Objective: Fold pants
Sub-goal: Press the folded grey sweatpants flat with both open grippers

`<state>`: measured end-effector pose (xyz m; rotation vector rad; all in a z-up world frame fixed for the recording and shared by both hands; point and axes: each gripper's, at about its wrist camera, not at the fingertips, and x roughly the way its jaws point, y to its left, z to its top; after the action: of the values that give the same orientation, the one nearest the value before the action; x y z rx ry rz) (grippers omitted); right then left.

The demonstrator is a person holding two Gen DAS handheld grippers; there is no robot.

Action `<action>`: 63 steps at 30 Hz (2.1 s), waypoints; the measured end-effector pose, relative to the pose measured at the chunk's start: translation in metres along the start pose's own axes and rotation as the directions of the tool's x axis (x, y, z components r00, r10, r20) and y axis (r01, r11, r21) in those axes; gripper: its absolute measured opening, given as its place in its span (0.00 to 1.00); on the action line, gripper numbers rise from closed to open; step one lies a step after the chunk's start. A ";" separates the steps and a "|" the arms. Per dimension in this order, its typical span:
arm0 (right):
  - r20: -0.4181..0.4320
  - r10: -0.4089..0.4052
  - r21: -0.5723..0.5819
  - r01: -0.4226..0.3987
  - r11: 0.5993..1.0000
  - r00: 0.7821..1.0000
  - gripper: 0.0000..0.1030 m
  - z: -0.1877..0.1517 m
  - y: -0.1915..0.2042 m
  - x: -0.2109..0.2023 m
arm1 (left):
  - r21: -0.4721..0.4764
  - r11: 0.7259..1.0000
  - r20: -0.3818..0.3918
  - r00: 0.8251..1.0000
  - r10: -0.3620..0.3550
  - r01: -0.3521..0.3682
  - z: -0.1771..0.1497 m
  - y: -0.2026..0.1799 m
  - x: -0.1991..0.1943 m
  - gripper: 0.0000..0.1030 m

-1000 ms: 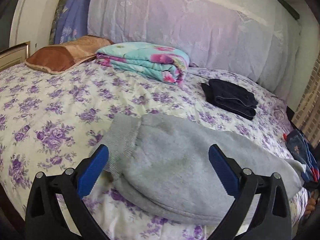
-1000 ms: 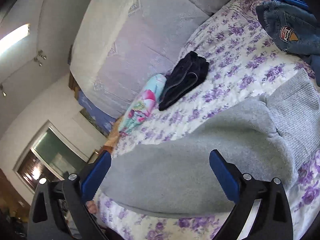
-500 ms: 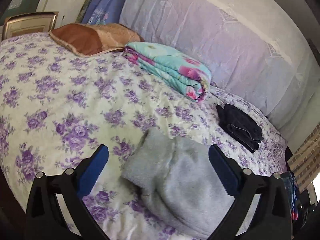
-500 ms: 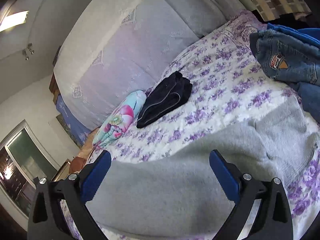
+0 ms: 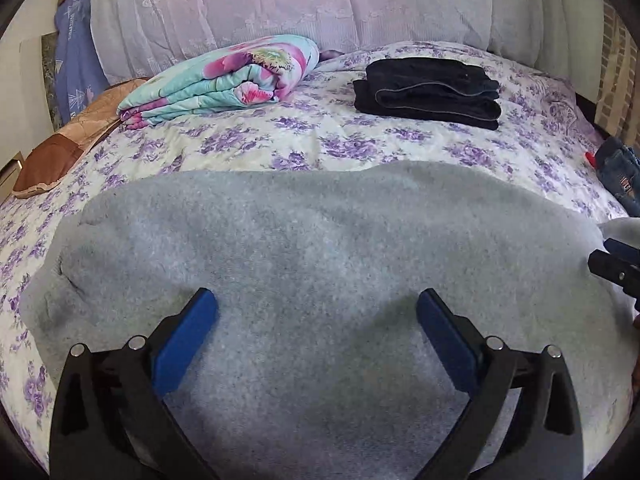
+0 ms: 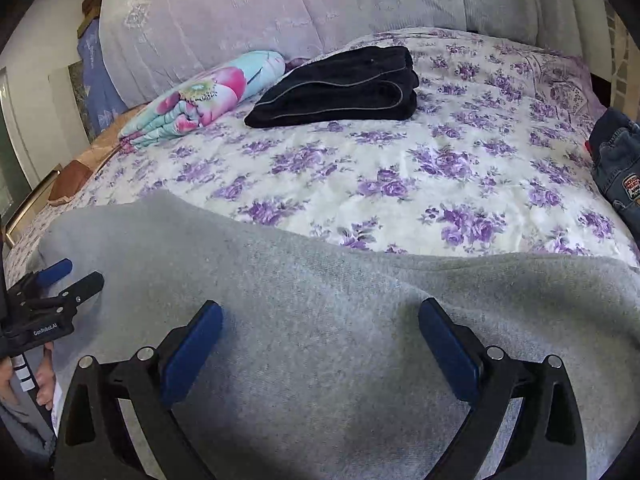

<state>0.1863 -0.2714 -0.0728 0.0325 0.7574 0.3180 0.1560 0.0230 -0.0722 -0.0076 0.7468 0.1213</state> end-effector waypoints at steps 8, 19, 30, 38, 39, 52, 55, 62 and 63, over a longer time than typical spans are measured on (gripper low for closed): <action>0.017 0.031 0.022 -0.031 0.999 0.999 0.96 -0.003 -0.004 -0.001 | -0.028 0.999 0.022 0.999 -0.029 0.030 -0.002 0.005 -0.006 0.95; 0.217 -0.091 0.156 0.058 0.986 0.972 0.96 -0.029 -0.057 -0.090 | -0.039 0.997 0.082 0.995 -0.061 0.064 -0.030 0.006 -0.043 0.95; 0.196 -0.127 0.251 0.075 0.965 0.972 0.96 -0.047 -0.080 -0.118 | -0.052 0.997 0.053 0.997 -0.060 0.063 -0.030 0.004 -0.061 0.95; 0.352 -0.157 0.147 0.112 0.983 0.923 0.96 -0.054 -0.004 -0.175 | -0.060 0.991 0.122 0.986 -0.109 0.117 -0.013 -0.014 -0.120 0.95; 0.367 -0.140 0.115 0.105 0.988 0.920 0.96 -0.052 0.008 -0.178 | -0.063 0.991 0.129 0.985 -0.113 0.122 -0.012 -0.019 -0.128 0.95; 0.273 -0.122 0.051 0.112 0.992 0.954 0.96 -0.074 0.059 -0.146 | -0.022 0.996 0.083 0.993 -0.083 0.085 -0.037 -0.049 -0.128 0.95; 0.284 -0.120 0.070 0.104 0.992 0.951 0.96 -0.074 0.052 -0.148 | -0.008 0.997 0.084 0.994 -0.075 0.076 -0.037 -0.049 -0.125 0.95; 0.231 -0.036 0.347 -0.048 0.937 0.972 0.96 -0.088 -0.058 -0.151 | -0.108 0.990 0.044 0.995 -0.090 0.094 -0.038 -0.012 -0.098 0.95; 0.235 -0.008 0.423 -0.095 0.901 0.972 0.96 -0.094 -0.080 -0.152 | -0.128 0.987 0.034 0.995 -0.098 0.101 -0.038 -0.009 -0.094 0.95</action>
<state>0.0408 -0.4008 -0.0506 0.5011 0.5823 0.1789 0.0628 0.0025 -0.0370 -0.1660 0.7081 0.0743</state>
